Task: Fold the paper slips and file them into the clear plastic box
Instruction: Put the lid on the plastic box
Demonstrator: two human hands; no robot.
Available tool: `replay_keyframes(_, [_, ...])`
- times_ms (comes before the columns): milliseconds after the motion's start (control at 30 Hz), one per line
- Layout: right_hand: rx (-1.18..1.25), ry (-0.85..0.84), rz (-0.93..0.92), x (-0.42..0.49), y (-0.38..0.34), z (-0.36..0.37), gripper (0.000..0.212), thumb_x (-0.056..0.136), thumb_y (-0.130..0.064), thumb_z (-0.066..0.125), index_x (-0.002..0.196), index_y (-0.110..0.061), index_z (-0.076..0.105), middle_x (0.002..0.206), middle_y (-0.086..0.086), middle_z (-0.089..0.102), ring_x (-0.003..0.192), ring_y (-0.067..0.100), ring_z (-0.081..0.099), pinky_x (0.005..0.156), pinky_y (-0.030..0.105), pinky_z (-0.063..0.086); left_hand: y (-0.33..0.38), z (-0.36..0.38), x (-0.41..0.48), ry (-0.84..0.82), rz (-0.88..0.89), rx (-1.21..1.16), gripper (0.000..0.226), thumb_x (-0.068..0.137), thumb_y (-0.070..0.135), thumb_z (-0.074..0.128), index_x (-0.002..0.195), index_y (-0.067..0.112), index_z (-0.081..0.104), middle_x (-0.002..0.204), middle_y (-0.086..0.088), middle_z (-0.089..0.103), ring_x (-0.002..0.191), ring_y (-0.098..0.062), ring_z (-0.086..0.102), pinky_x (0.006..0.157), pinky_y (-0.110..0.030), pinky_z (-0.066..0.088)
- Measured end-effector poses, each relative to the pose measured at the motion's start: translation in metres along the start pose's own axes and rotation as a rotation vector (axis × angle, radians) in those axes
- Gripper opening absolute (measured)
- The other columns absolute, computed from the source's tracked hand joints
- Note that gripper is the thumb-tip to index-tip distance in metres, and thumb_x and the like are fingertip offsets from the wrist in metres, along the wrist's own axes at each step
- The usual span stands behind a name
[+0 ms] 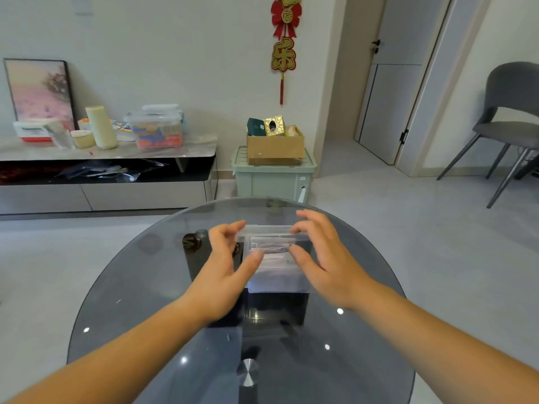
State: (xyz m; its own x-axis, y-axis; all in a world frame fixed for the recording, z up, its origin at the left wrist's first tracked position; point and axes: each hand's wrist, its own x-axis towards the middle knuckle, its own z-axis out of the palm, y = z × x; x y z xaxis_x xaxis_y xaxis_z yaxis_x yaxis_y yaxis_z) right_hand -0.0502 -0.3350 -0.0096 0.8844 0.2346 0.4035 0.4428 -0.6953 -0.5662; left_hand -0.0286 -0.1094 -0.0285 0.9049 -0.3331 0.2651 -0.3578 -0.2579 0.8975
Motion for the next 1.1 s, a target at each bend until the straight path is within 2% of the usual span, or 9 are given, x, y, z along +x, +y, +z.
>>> replay_keyframes(167, [-0.017, -0.078, 0.008, -0.025, 0.014, 0.01, 0.02, 0.1, -0.039, 0.044, 0.118, -0.03, 0.049, 0.152, -0.019, 0.03, 0.148, -0.005, 0.011, 0.116, 0.022, 0.02, -0.003, 0.012, -0.009, 0.052, -0.052, 0.06, 0.045, 0.092, 0.052, 0.054, 0.129, 0.036, 0.034, 0.144, 0.026, 0.038, 0.125, 0.016, 0.041, 0.109, -0.027, 0.044])
replay_keyframes(333, [0.006, -0.032, 0.039, -0.027, 0.016, 0.008, 0.012, 0.103, -0.027, 0.05, 0.11, -0.036, 0.051, 0.146, -0.023, 0.041, 0.148, -0.008, 0.011, 0.115, 0.014, 0.015, -0.004, 0.01, 0.002, 0.16, -0.049, 0.088, 0.017, 0.097, 0.03, 0.061, 0.11, 0.036, 0.053, 0.129, 0.022, 0.05, 0.117, 0.005, 0.051, 0.102, -0.029, 0.05])
replay_keyframes(467, [0.103, 0.02, 0.161, -0.025, 0.018, 0.008, 0.01, 0.101, -0.027, 0.054, 0.103, -0.037, 0.056, 0.144, -0.026, 0.044, 0.146, -0.011, 0.013, 0.115, 0.02, 0.019, 0.006, 0.012, 0.004, 0.166, -0.075, 0.061, 0.024, 0.092, 0.025, 0.07, 0.108, 0.035, 0.055, 0.124, 0.018, 0.05, 0.109, -0.004, 0.058, 0.083, -0.016, 0.054])
replay_keyframes(567, [0.179, 0.075, 0.219, -0.023, 0.019, 0.009, 0.013, 0.099, -0.026, 0.058, 0.098, -0.038, 0.058, 0.141, -0.026, 0.049, 0.145, -0.007, 0.022, 0.112, 0.018, 0.028, 0.007, 0.015, 0.006, 0.171, -0.095, 0.096, 0.033, 0.089, 0.028, 0.074, 0.111, 0.038, 0.053, 0.126, 0.017, 0.048, 0.109, -0.004, 0.056, 0.085, -0.018, 0.052])
replay_keyframes(633, [0.206, 0.098, 0.24, -0.022, 0.019, 0.01, 0.014, 0.098, -0.024, 0.059, 0.096, -0.038, 0.059, 0.138, -0.027, 0.051, 0.144, -0.002, 0.03, 0.114, 0.025, 0.031, 0.007, 0.015, 0.008, 0.179, -0.147, 0.105, 0.035, 0.089, 0.031, 0.074, 0.116, 0.035, 0.053, 0.13, 0.015, 0.045, 0.107, -0.004, 0.053, 0.088, -0.016, 0.045])
replay_keyframes(700, [0.216, 0.111, 0.247, -0.022, 0.02, 0.01, 0.014, 0.097, -0.023, 0.061, 0.095, -0.037, 0.061, 0.137, -0.026, 0.053, 0.141, 0.0, 0.037, 0.114, 0.028, 0.033, 0.008, 0.016, 0.008, 0.176, -0.227, 0.088, 0.036, 0.09, 0.033, 0.072, 0.122, 0.032, 0.055, 0.134, 0.012, 0.046, 0.112, -0.004, 0.049, 0.093, -0.019, 0.041])
replay_keyframes(867, [0.241, 0.09, 0.242, -0.022, 0.022, 0.004, 0.015, 0.096, -0.021, 0.063, 0.095, -0.036, 0.065, 0.137, -0.025, 0.054, 0.14, -0.003, 0.038, 0.1, 0.008, 0.034, 0.009, 0.018, 0.006, 0.16, -0.291, -0.068, 0.021, 0.093, 0.034, 0.068, 0.112, 0.033, 0.06, 0.127, 0.009, 0.058, 0.112, -0.01, 0.056, 0.093, -0.029, 0.052])
replay_keyframes(967, [0.265, 0.095, 0.239, -0.022, 0.026, 0.002, 0.018, 0.096, -0.018, 0.065, 0.093, -0.035, 0.067, 0.136, -0.022, 0.056, 0.138, -0.002, 0.041, 0.098, 0.013, 0.038, 0.014, 0.019, 0.006, 0.171, -0.334, -0.209, 0.012, 0.1, 0.032, 0.056, 0.105, 0.025, 0.065, 0.115, 0.004, 0.065, 0.109, -0.017, 0.061, 0.096, -0.043, 0.056])
replay_keyframes(1100, [0.288, 0.117, 0.242, -0.022, 0.031, 0.0, 0.017, 0.094, -0.016, 0.066, 0.093, -0.032, 0.07, 0.135, -0.023, 0.056, 0.129, -0.008, 0.047, 0.094, 0.023, 0.045, 0.019, 0.018, 0.009, 0.169, -0.398, -0.32, 0.017, 0.102, 0.021, 0.054, 0.117, 0.028, 0.061, 0.118, -0.001, 0.064, 0.108, -0.02, 0.062, 0.091, -0.042, 0.059])
